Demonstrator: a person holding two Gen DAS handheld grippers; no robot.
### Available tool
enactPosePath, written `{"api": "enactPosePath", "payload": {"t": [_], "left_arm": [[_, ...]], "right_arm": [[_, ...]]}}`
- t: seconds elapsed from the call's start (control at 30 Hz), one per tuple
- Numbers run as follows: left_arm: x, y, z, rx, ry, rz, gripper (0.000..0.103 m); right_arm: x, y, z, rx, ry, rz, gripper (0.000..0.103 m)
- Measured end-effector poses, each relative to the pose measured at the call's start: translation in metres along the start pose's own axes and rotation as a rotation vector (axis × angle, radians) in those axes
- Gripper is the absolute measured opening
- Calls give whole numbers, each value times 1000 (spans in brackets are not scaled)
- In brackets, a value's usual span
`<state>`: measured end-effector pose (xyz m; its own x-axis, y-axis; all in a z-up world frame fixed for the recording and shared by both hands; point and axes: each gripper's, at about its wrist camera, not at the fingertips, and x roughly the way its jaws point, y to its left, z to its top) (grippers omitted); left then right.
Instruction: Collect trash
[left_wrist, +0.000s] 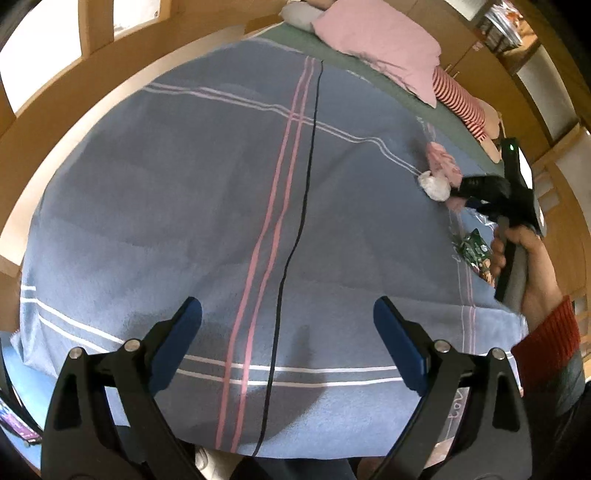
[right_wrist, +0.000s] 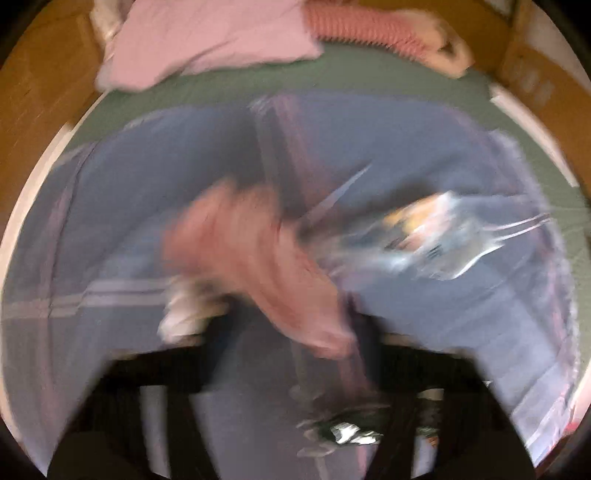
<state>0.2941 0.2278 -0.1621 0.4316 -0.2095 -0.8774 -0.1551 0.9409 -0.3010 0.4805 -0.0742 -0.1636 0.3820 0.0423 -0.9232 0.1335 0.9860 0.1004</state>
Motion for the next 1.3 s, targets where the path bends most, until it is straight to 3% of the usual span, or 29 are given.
{"api": "enactPosePath", "payload": {"t": [0.1, 0.17, 0.3, 0.47, 0.67, 0.8, 0.9, 0.93, 1.0, 1.03, 1.07, 1.17, 1.3], "left_arm": [[1, 5, -2, -35, 6, -8, 94], [-1, 11, -3, -64, -1, -9, 94], [-7, 28, -1, -146, -38, -13, 94], [-12, 45, 2, -224, -59, -26, 94], [-13, 59, 3, -270, -52, -26, 94], [-13, 61, 1, -279, -42, -48, 94], [-13, 62, 1, -288, -37, -50, 94], [-12, 62, 1, -289, -30, -48, 94], [-8, 63, -1, -286, -8, -43, 94], [-5, 63, -2, -287, 11, -40, 94], [-4, 65, -3, -290, 22, -39, 94], [4, 66, -6, -308, 61, -51, 94], [16, 63, -10, -303, 125, -86, 94]], "right_arm": [[-17, 15, -28, -71, 29, 99, 15], [-24, 21, -45, -75, 66, 164, 14], [-54, 53, -110, -200, 171, 360, 14], [-85, 81, -159, -307, 212, 486, 14], [-107, 73, -164, -291, 126, 436, 14], [-107, 79, -180, -306, 184, 537, 14], [-96, 105, -206, -432, 294, 573, 15], [-96, 108, -206, -438, 289, 576, 18], [-101, 109, -197, -404, 221, 592, 41], [-103, 105, -191, -379, 184, 594, 60], [-105, 102, -180, -347, 121, 579, 66], [-98, 98, -151, -256, -21, 458, 67], [-60, 118, -129, -239, -27, 355, 67]]}}
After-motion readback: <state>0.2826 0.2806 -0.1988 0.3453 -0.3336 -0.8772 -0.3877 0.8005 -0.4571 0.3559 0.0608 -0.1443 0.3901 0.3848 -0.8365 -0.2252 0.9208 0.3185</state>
